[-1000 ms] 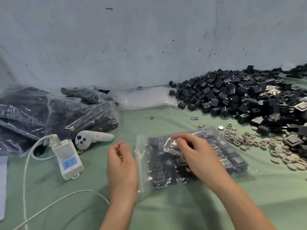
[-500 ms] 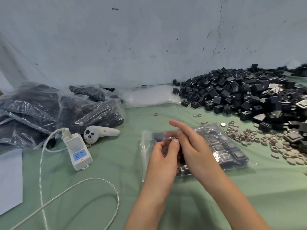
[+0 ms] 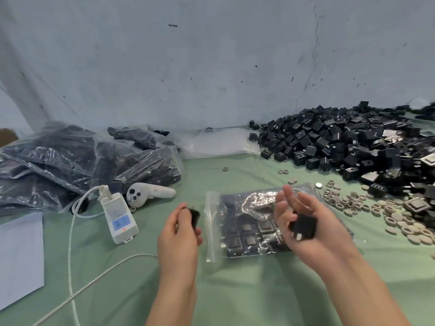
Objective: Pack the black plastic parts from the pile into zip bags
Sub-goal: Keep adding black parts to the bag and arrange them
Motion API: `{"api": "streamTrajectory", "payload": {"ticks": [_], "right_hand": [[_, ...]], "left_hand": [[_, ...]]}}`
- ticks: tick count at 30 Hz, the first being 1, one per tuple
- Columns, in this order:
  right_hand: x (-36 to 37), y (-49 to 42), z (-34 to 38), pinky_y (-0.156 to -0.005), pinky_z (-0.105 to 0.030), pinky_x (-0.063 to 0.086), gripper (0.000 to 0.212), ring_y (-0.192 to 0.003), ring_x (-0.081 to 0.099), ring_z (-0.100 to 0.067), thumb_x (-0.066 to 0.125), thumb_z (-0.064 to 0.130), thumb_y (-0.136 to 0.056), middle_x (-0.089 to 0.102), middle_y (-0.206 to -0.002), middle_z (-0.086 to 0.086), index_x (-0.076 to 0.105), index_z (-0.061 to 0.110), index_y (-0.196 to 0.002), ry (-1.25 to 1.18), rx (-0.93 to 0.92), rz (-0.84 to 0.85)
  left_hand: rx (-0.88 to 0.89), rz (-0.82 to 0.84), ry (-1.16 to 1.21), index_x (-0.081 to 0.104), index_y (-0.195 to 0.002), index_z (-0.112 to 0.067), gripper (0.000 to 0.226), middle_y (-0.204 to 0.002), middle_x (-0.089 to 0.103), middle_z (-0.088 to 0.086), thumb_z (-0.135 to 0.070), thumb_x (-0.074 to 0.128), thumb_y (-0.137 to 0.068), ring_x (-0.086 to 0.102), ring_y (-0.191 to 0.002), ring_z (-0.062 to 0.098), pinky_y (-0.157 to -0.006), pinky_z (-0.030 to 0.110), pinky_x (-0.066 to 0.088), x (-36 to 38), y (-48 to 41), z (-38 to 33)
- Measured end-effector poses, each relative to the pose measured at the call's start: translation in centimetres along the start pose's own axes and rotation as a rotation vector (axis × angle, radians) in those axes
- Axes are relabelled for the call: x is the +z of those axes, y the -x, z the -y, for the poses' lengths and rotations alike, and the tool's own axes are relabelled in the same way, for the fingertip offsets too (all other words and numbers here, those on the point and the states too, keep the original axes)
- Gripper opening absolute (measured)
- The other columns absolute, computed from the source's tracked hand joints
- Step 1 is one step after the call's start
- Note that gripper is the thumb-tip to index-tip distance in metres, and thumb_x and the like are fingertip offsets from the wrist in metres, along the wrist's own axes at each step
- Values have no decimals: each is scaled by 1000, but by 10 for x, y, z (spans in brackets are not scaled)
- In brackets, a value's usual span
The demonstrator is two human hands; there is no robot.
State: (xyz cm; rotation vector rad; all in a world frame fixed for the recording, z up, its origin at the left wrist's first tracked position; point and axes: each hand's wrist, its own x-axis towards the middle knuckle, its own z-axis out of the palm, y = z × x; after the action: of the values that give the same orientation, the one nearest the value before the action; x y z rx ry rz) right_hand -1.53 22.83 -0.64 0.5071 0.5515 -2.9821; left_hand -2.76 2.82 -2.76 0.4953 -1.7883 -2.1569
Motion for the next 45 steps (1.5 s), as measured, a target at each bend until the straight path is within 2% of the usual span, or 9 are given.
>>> {"api": "streamTrajectory", "payload": {"ticks": [10, 18, 22, 26, 29, 32, 36, 42, 45], "right_hand": [[-20, -1, 22, -67, -24, 50, 29, -72, 57, -12, 48, 28, -100, 64, -89, -7, 67, 10, -111, -124, -29, -13], [-12, -32, 49, -79, -34, 58, 22, -100, 64, -27, 52, 16, -93, 58, -116, -16, 64, 10, -110, 68, -231, 11], [2, -51, 48, -89, -36, 57, 29, -114, 64, -30, 50, 10, -94, 59, -123, -15, 61, 12, -120, 346, -378, -26], [8, -62, 38, -80, -32, 55, 23, -92, 70, -9, 56, 13, -95, 72, -100, 5, 70, 31, -101, 870, -612, -75], [6, -72, 33, -56, -23, 45, 23, -60, 57, -15, 59, 21, -96, 62, -85, 10, 62, 42, -105, 1253, -798, -49], [5, -81, 30, -60, -14, 39, 19, -64, 52, 0, 56, 25, -98, 51, -90, 13, 58, 39, -111, 1528, -971, 14], [2, -83, 26, -73, -12, 45, 19, -86, 58, 1, 55, 25, -97, 56, -99, 18, 62, 27, -114, 1712, -1073, 61], [-2, -82, 24, -63, -32, 49, 19, -70, 57, -9, 52, 31, -95, 53, -96, 18, 65, 33, -108, 1828, -1065, 87], [-1, -82, 23, -61, -27, 46, 18, -70, 57, -9, 52, 29, -95, 53, -95, 19, 66, 33, -106, 1830, -1093, 58]], "left_hand": [[-157, -23, -9, 60, -109, -3, 21, -85, 63, 10, -19, 62, -96, 57, -70, 16, -65, 26, 45, -10, -16, 12], [-194, 130, -32, 61, -115, -11, 19, -87, 72, 9, -9, 52, -99, 69, -66, 15, -64, 27, 55, 1, -41, 11], [-189, 61, -99, 64, -96, -11, 17, -86, 65, 14, -14, 47, -99, 64, -67, 22, -67, 33, 57, 7, -51, 11], [-124, 8, -92, 55, -110, -8, 12, -88, 63, 17, -13, 49, -100, 64, -64, 22, -49, 25, 57, 5, -66, 5], [-83, 49, -248, 60, -105, -11, 15, -73, 69, 8, -21, 62, -95, 63, -58, 15, -53, 27, 49, 0, -73, 8], [-82, 157, -396, 69, -92, -14, 17, -68, 68, 9, -24, 56, -99, 58, -43, 9, -43, 23, 47, -1, -75, 13], [-116, 245, -411, 71, -91, -15, 23, -71, 65, 11, -20, 51, -102, 56, -43, 15, -36, 25, 44, 3, -73, 18], [-180, 325, -286, 67, -96, -1, 25, -65, 71, 9, -22, 53, -101, 63, -51, 18, -45, 26, 52, 14, -71, 18], [-287, 351, -121, 70, -98, -5, 25, -75, 75, 10, -12, 46, -103, 70, -58, 17, -50, 25, 56, 18, -69, 15]]}}
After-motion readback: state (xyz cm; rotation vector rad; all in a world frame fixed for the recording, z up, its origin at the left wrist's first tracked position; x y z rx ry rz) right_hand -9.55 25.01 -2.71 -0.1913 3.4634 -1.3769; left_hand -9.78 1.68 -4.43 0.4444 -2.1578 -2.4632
